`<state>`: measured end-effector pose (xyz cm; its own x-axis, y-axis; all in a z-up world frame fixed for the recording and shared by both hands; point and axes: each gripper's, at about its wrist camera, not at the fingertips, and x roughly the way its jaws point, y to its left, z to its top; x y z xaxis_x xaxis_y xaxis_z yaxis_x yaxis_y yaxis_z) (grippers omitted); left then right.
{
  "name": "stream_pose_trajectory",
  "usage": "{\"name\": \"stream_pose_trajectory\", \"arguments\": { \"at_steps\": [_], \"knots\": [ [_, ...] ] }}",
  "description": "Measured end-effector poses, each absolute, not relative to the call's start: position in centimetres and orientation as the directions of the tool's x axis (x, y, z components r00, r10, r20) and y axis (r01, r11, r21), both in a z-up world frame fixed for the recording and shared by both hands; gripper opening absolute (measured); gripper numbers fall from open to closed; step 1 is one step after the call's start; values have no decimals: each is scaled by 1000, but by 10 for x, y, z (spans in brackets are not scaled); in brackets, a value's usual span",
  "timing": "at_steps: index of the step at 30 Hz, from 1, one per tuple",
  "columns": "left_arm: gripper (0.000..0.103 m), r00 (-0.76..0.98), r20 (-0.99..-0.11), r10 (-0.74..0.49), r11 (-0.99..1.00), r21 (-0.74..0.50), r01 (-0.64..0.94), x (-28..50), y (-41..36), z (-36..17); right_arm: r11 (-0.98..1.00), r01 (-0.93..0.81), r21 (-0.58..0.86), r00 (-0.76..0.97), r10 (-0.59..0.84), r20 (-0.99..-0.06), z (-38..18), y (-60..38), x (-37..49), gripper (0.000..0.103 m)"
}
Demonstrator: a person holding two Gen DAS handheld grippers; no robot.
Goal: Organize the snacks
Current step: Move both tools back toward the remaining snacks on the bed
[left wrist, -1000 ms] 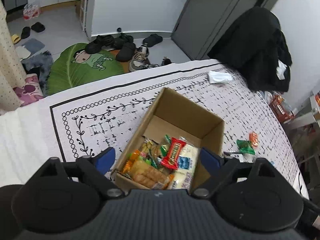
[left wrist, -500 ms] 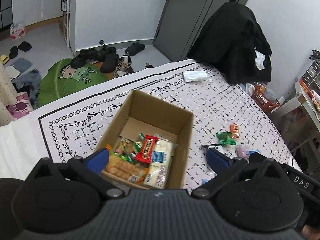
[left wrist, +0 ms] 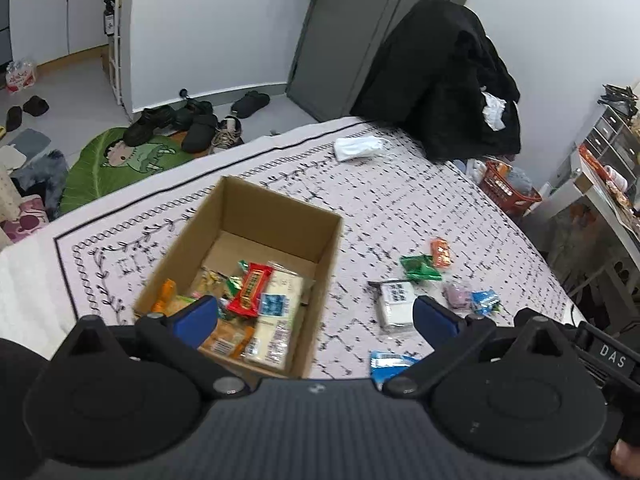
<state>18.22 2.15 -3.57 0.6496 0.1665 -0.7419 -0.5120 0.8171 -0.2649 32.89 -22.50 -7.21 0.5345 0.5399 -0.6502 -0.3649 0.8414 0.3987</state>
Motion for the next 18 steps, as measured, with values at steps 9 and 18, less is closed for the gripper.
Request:
{"name": "stream_pose_trajectory", "arguments": {
  "at_steps": [9, 18],
  "knots": [
    [103, 645, -754, 124, 836, -270, -477, 202, -16, -45, 840, -297, 453, 560, 538, -630, -78, -261, 339, 91],
    [102, 610, -784, 117, 823, -267, -502, 221, -45, -66, 837, -231, 496, 585, 527, -616, -83, -295, 349, 89]
  ]
}}
